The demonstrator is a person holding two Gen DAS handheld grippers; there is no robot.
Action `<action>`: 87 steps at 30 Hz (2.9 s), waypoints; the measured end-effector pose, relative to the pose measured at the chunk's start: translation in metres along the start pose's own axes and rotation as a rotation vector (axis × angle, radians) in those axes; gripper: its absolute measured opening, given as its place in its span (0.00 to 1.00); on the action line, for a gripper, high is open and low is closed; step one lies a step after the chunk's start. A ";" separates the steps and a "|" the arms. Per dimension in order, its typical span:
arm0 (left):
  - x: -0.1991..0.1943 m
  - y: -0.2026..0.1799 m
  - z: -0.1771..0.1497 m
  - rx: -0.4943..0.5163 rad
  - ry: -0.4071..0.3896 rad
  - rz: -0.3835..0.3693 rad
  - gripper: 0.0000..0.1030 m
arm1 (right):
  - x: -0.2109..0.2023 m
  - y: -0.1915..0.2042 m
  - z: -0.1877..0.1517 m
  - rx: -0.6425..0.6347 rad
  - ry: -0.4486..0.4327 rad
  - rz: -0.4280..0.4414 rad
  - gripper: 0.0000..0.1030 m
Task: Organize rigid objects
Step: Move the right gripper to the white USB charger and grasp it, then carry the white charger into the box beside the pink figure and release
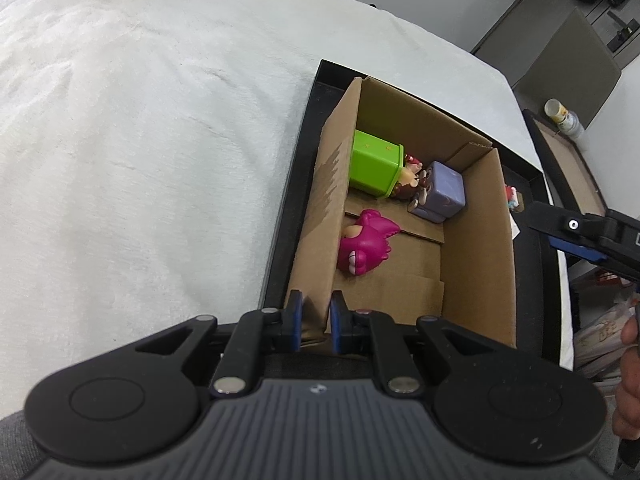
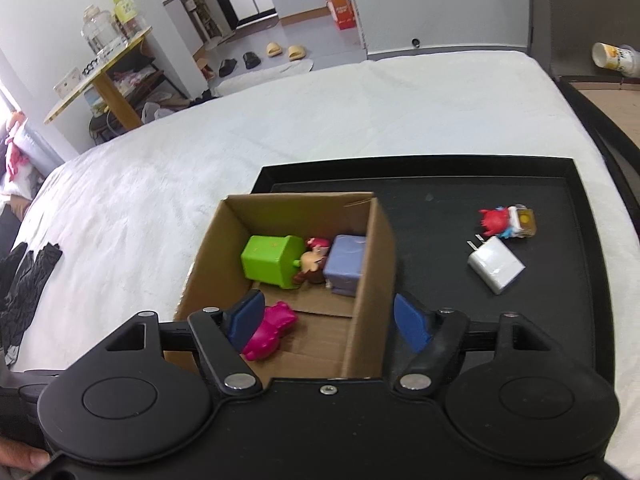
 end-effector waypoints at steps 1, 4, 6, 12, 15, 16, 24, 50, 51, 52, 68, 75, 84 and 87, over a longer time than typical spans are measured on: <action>0.000 -0.001 0.000 0.003 -0.001 0.008 0.12 | -0.001 -0.004 0.000 0.010 -0.003 0.000 0.70; -0.001 -0.003 -0.001 0.015 -0.005 0.031 0.12 | -0.002 -0.018 -0.002 0.034 -0.006 -0.005 0.70; -0.001 -0.005 -0.001 0.021 -0.008 0.045 0.11 | -0.002 -0.027 -0.003 0.047 -0.008 -0.008 0.70; 0.000 -0.008 -0.002 0.030 -0.012 0.078 0.11 | -0.005 -0.050 -0.005 0.092 -0.025 -0.010 0.70; 0.000 -0.011 -0.002 0.035 -0.012 0.096 0.11 | -0.007 -0.063 -0.007 0.109 -0.034 -0.022 0.70; 0.000 -0.011 -0.001 0.036 -0.013 0.100 0.11 | -0.007 -0.067 -0.007 0.108 -0.036 -0.033 0.70; 0.000 -0.014 -0.002 0.045 -0.016 0.123 0.11 | -0.010 -0.100 -0.014 0.115 -0.072 -0.102 0.76; 0.007 -0.016 0.000 0.049 -0.011 0.169 0.10 | 0.068 -0.143 -0.018 -0.095 -0.039 -0.198 0.78; 0.007 -0.016 0.000 0.049 -0.011 0.169 0.10 | 0.072 -0.143 -0.016 -0.111 -0.033 -0.202 0.78; 0.007 -0.016 0.000 0.049 -0.011 0.168 0.10 | 0.076 -0.143 -0.015 -0.127 -0.025 -0.207 0.78; 0.007 -0.015 0.001 0.038 -0.012 0.149 0.11 | 0.078 -0.118 -0.033 -0.256 0.114 -0.161 0.35; 0.005 -0.016 0.001 0.041 -0.017 0.142 0.11 | 0.045 -0.105 -0.034 -0.168 0.086 -0.156 0.35; 0.002 -0.014 0.001 0.035 -0.015 0.118 0.11 | 0.016 -0.087 -0.009 -0.159 0.025 -0.141 0.35; 0.001 -0.012 0.001 0.030 -0.010 0.114 0.11 | 0.008 -0.079 -0.001 -0.158 0.004 -0.135 0.35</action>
Point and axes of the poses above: each gripper's, at about its wrist camera, not at the fingertips, and x roughly the way its jaws point, y to its left, z to its top, the point moved 8 cm from there along x, roughly the way its jaws point, and after that the axes turned 11 degrees about -y, right-handed, at the moved point
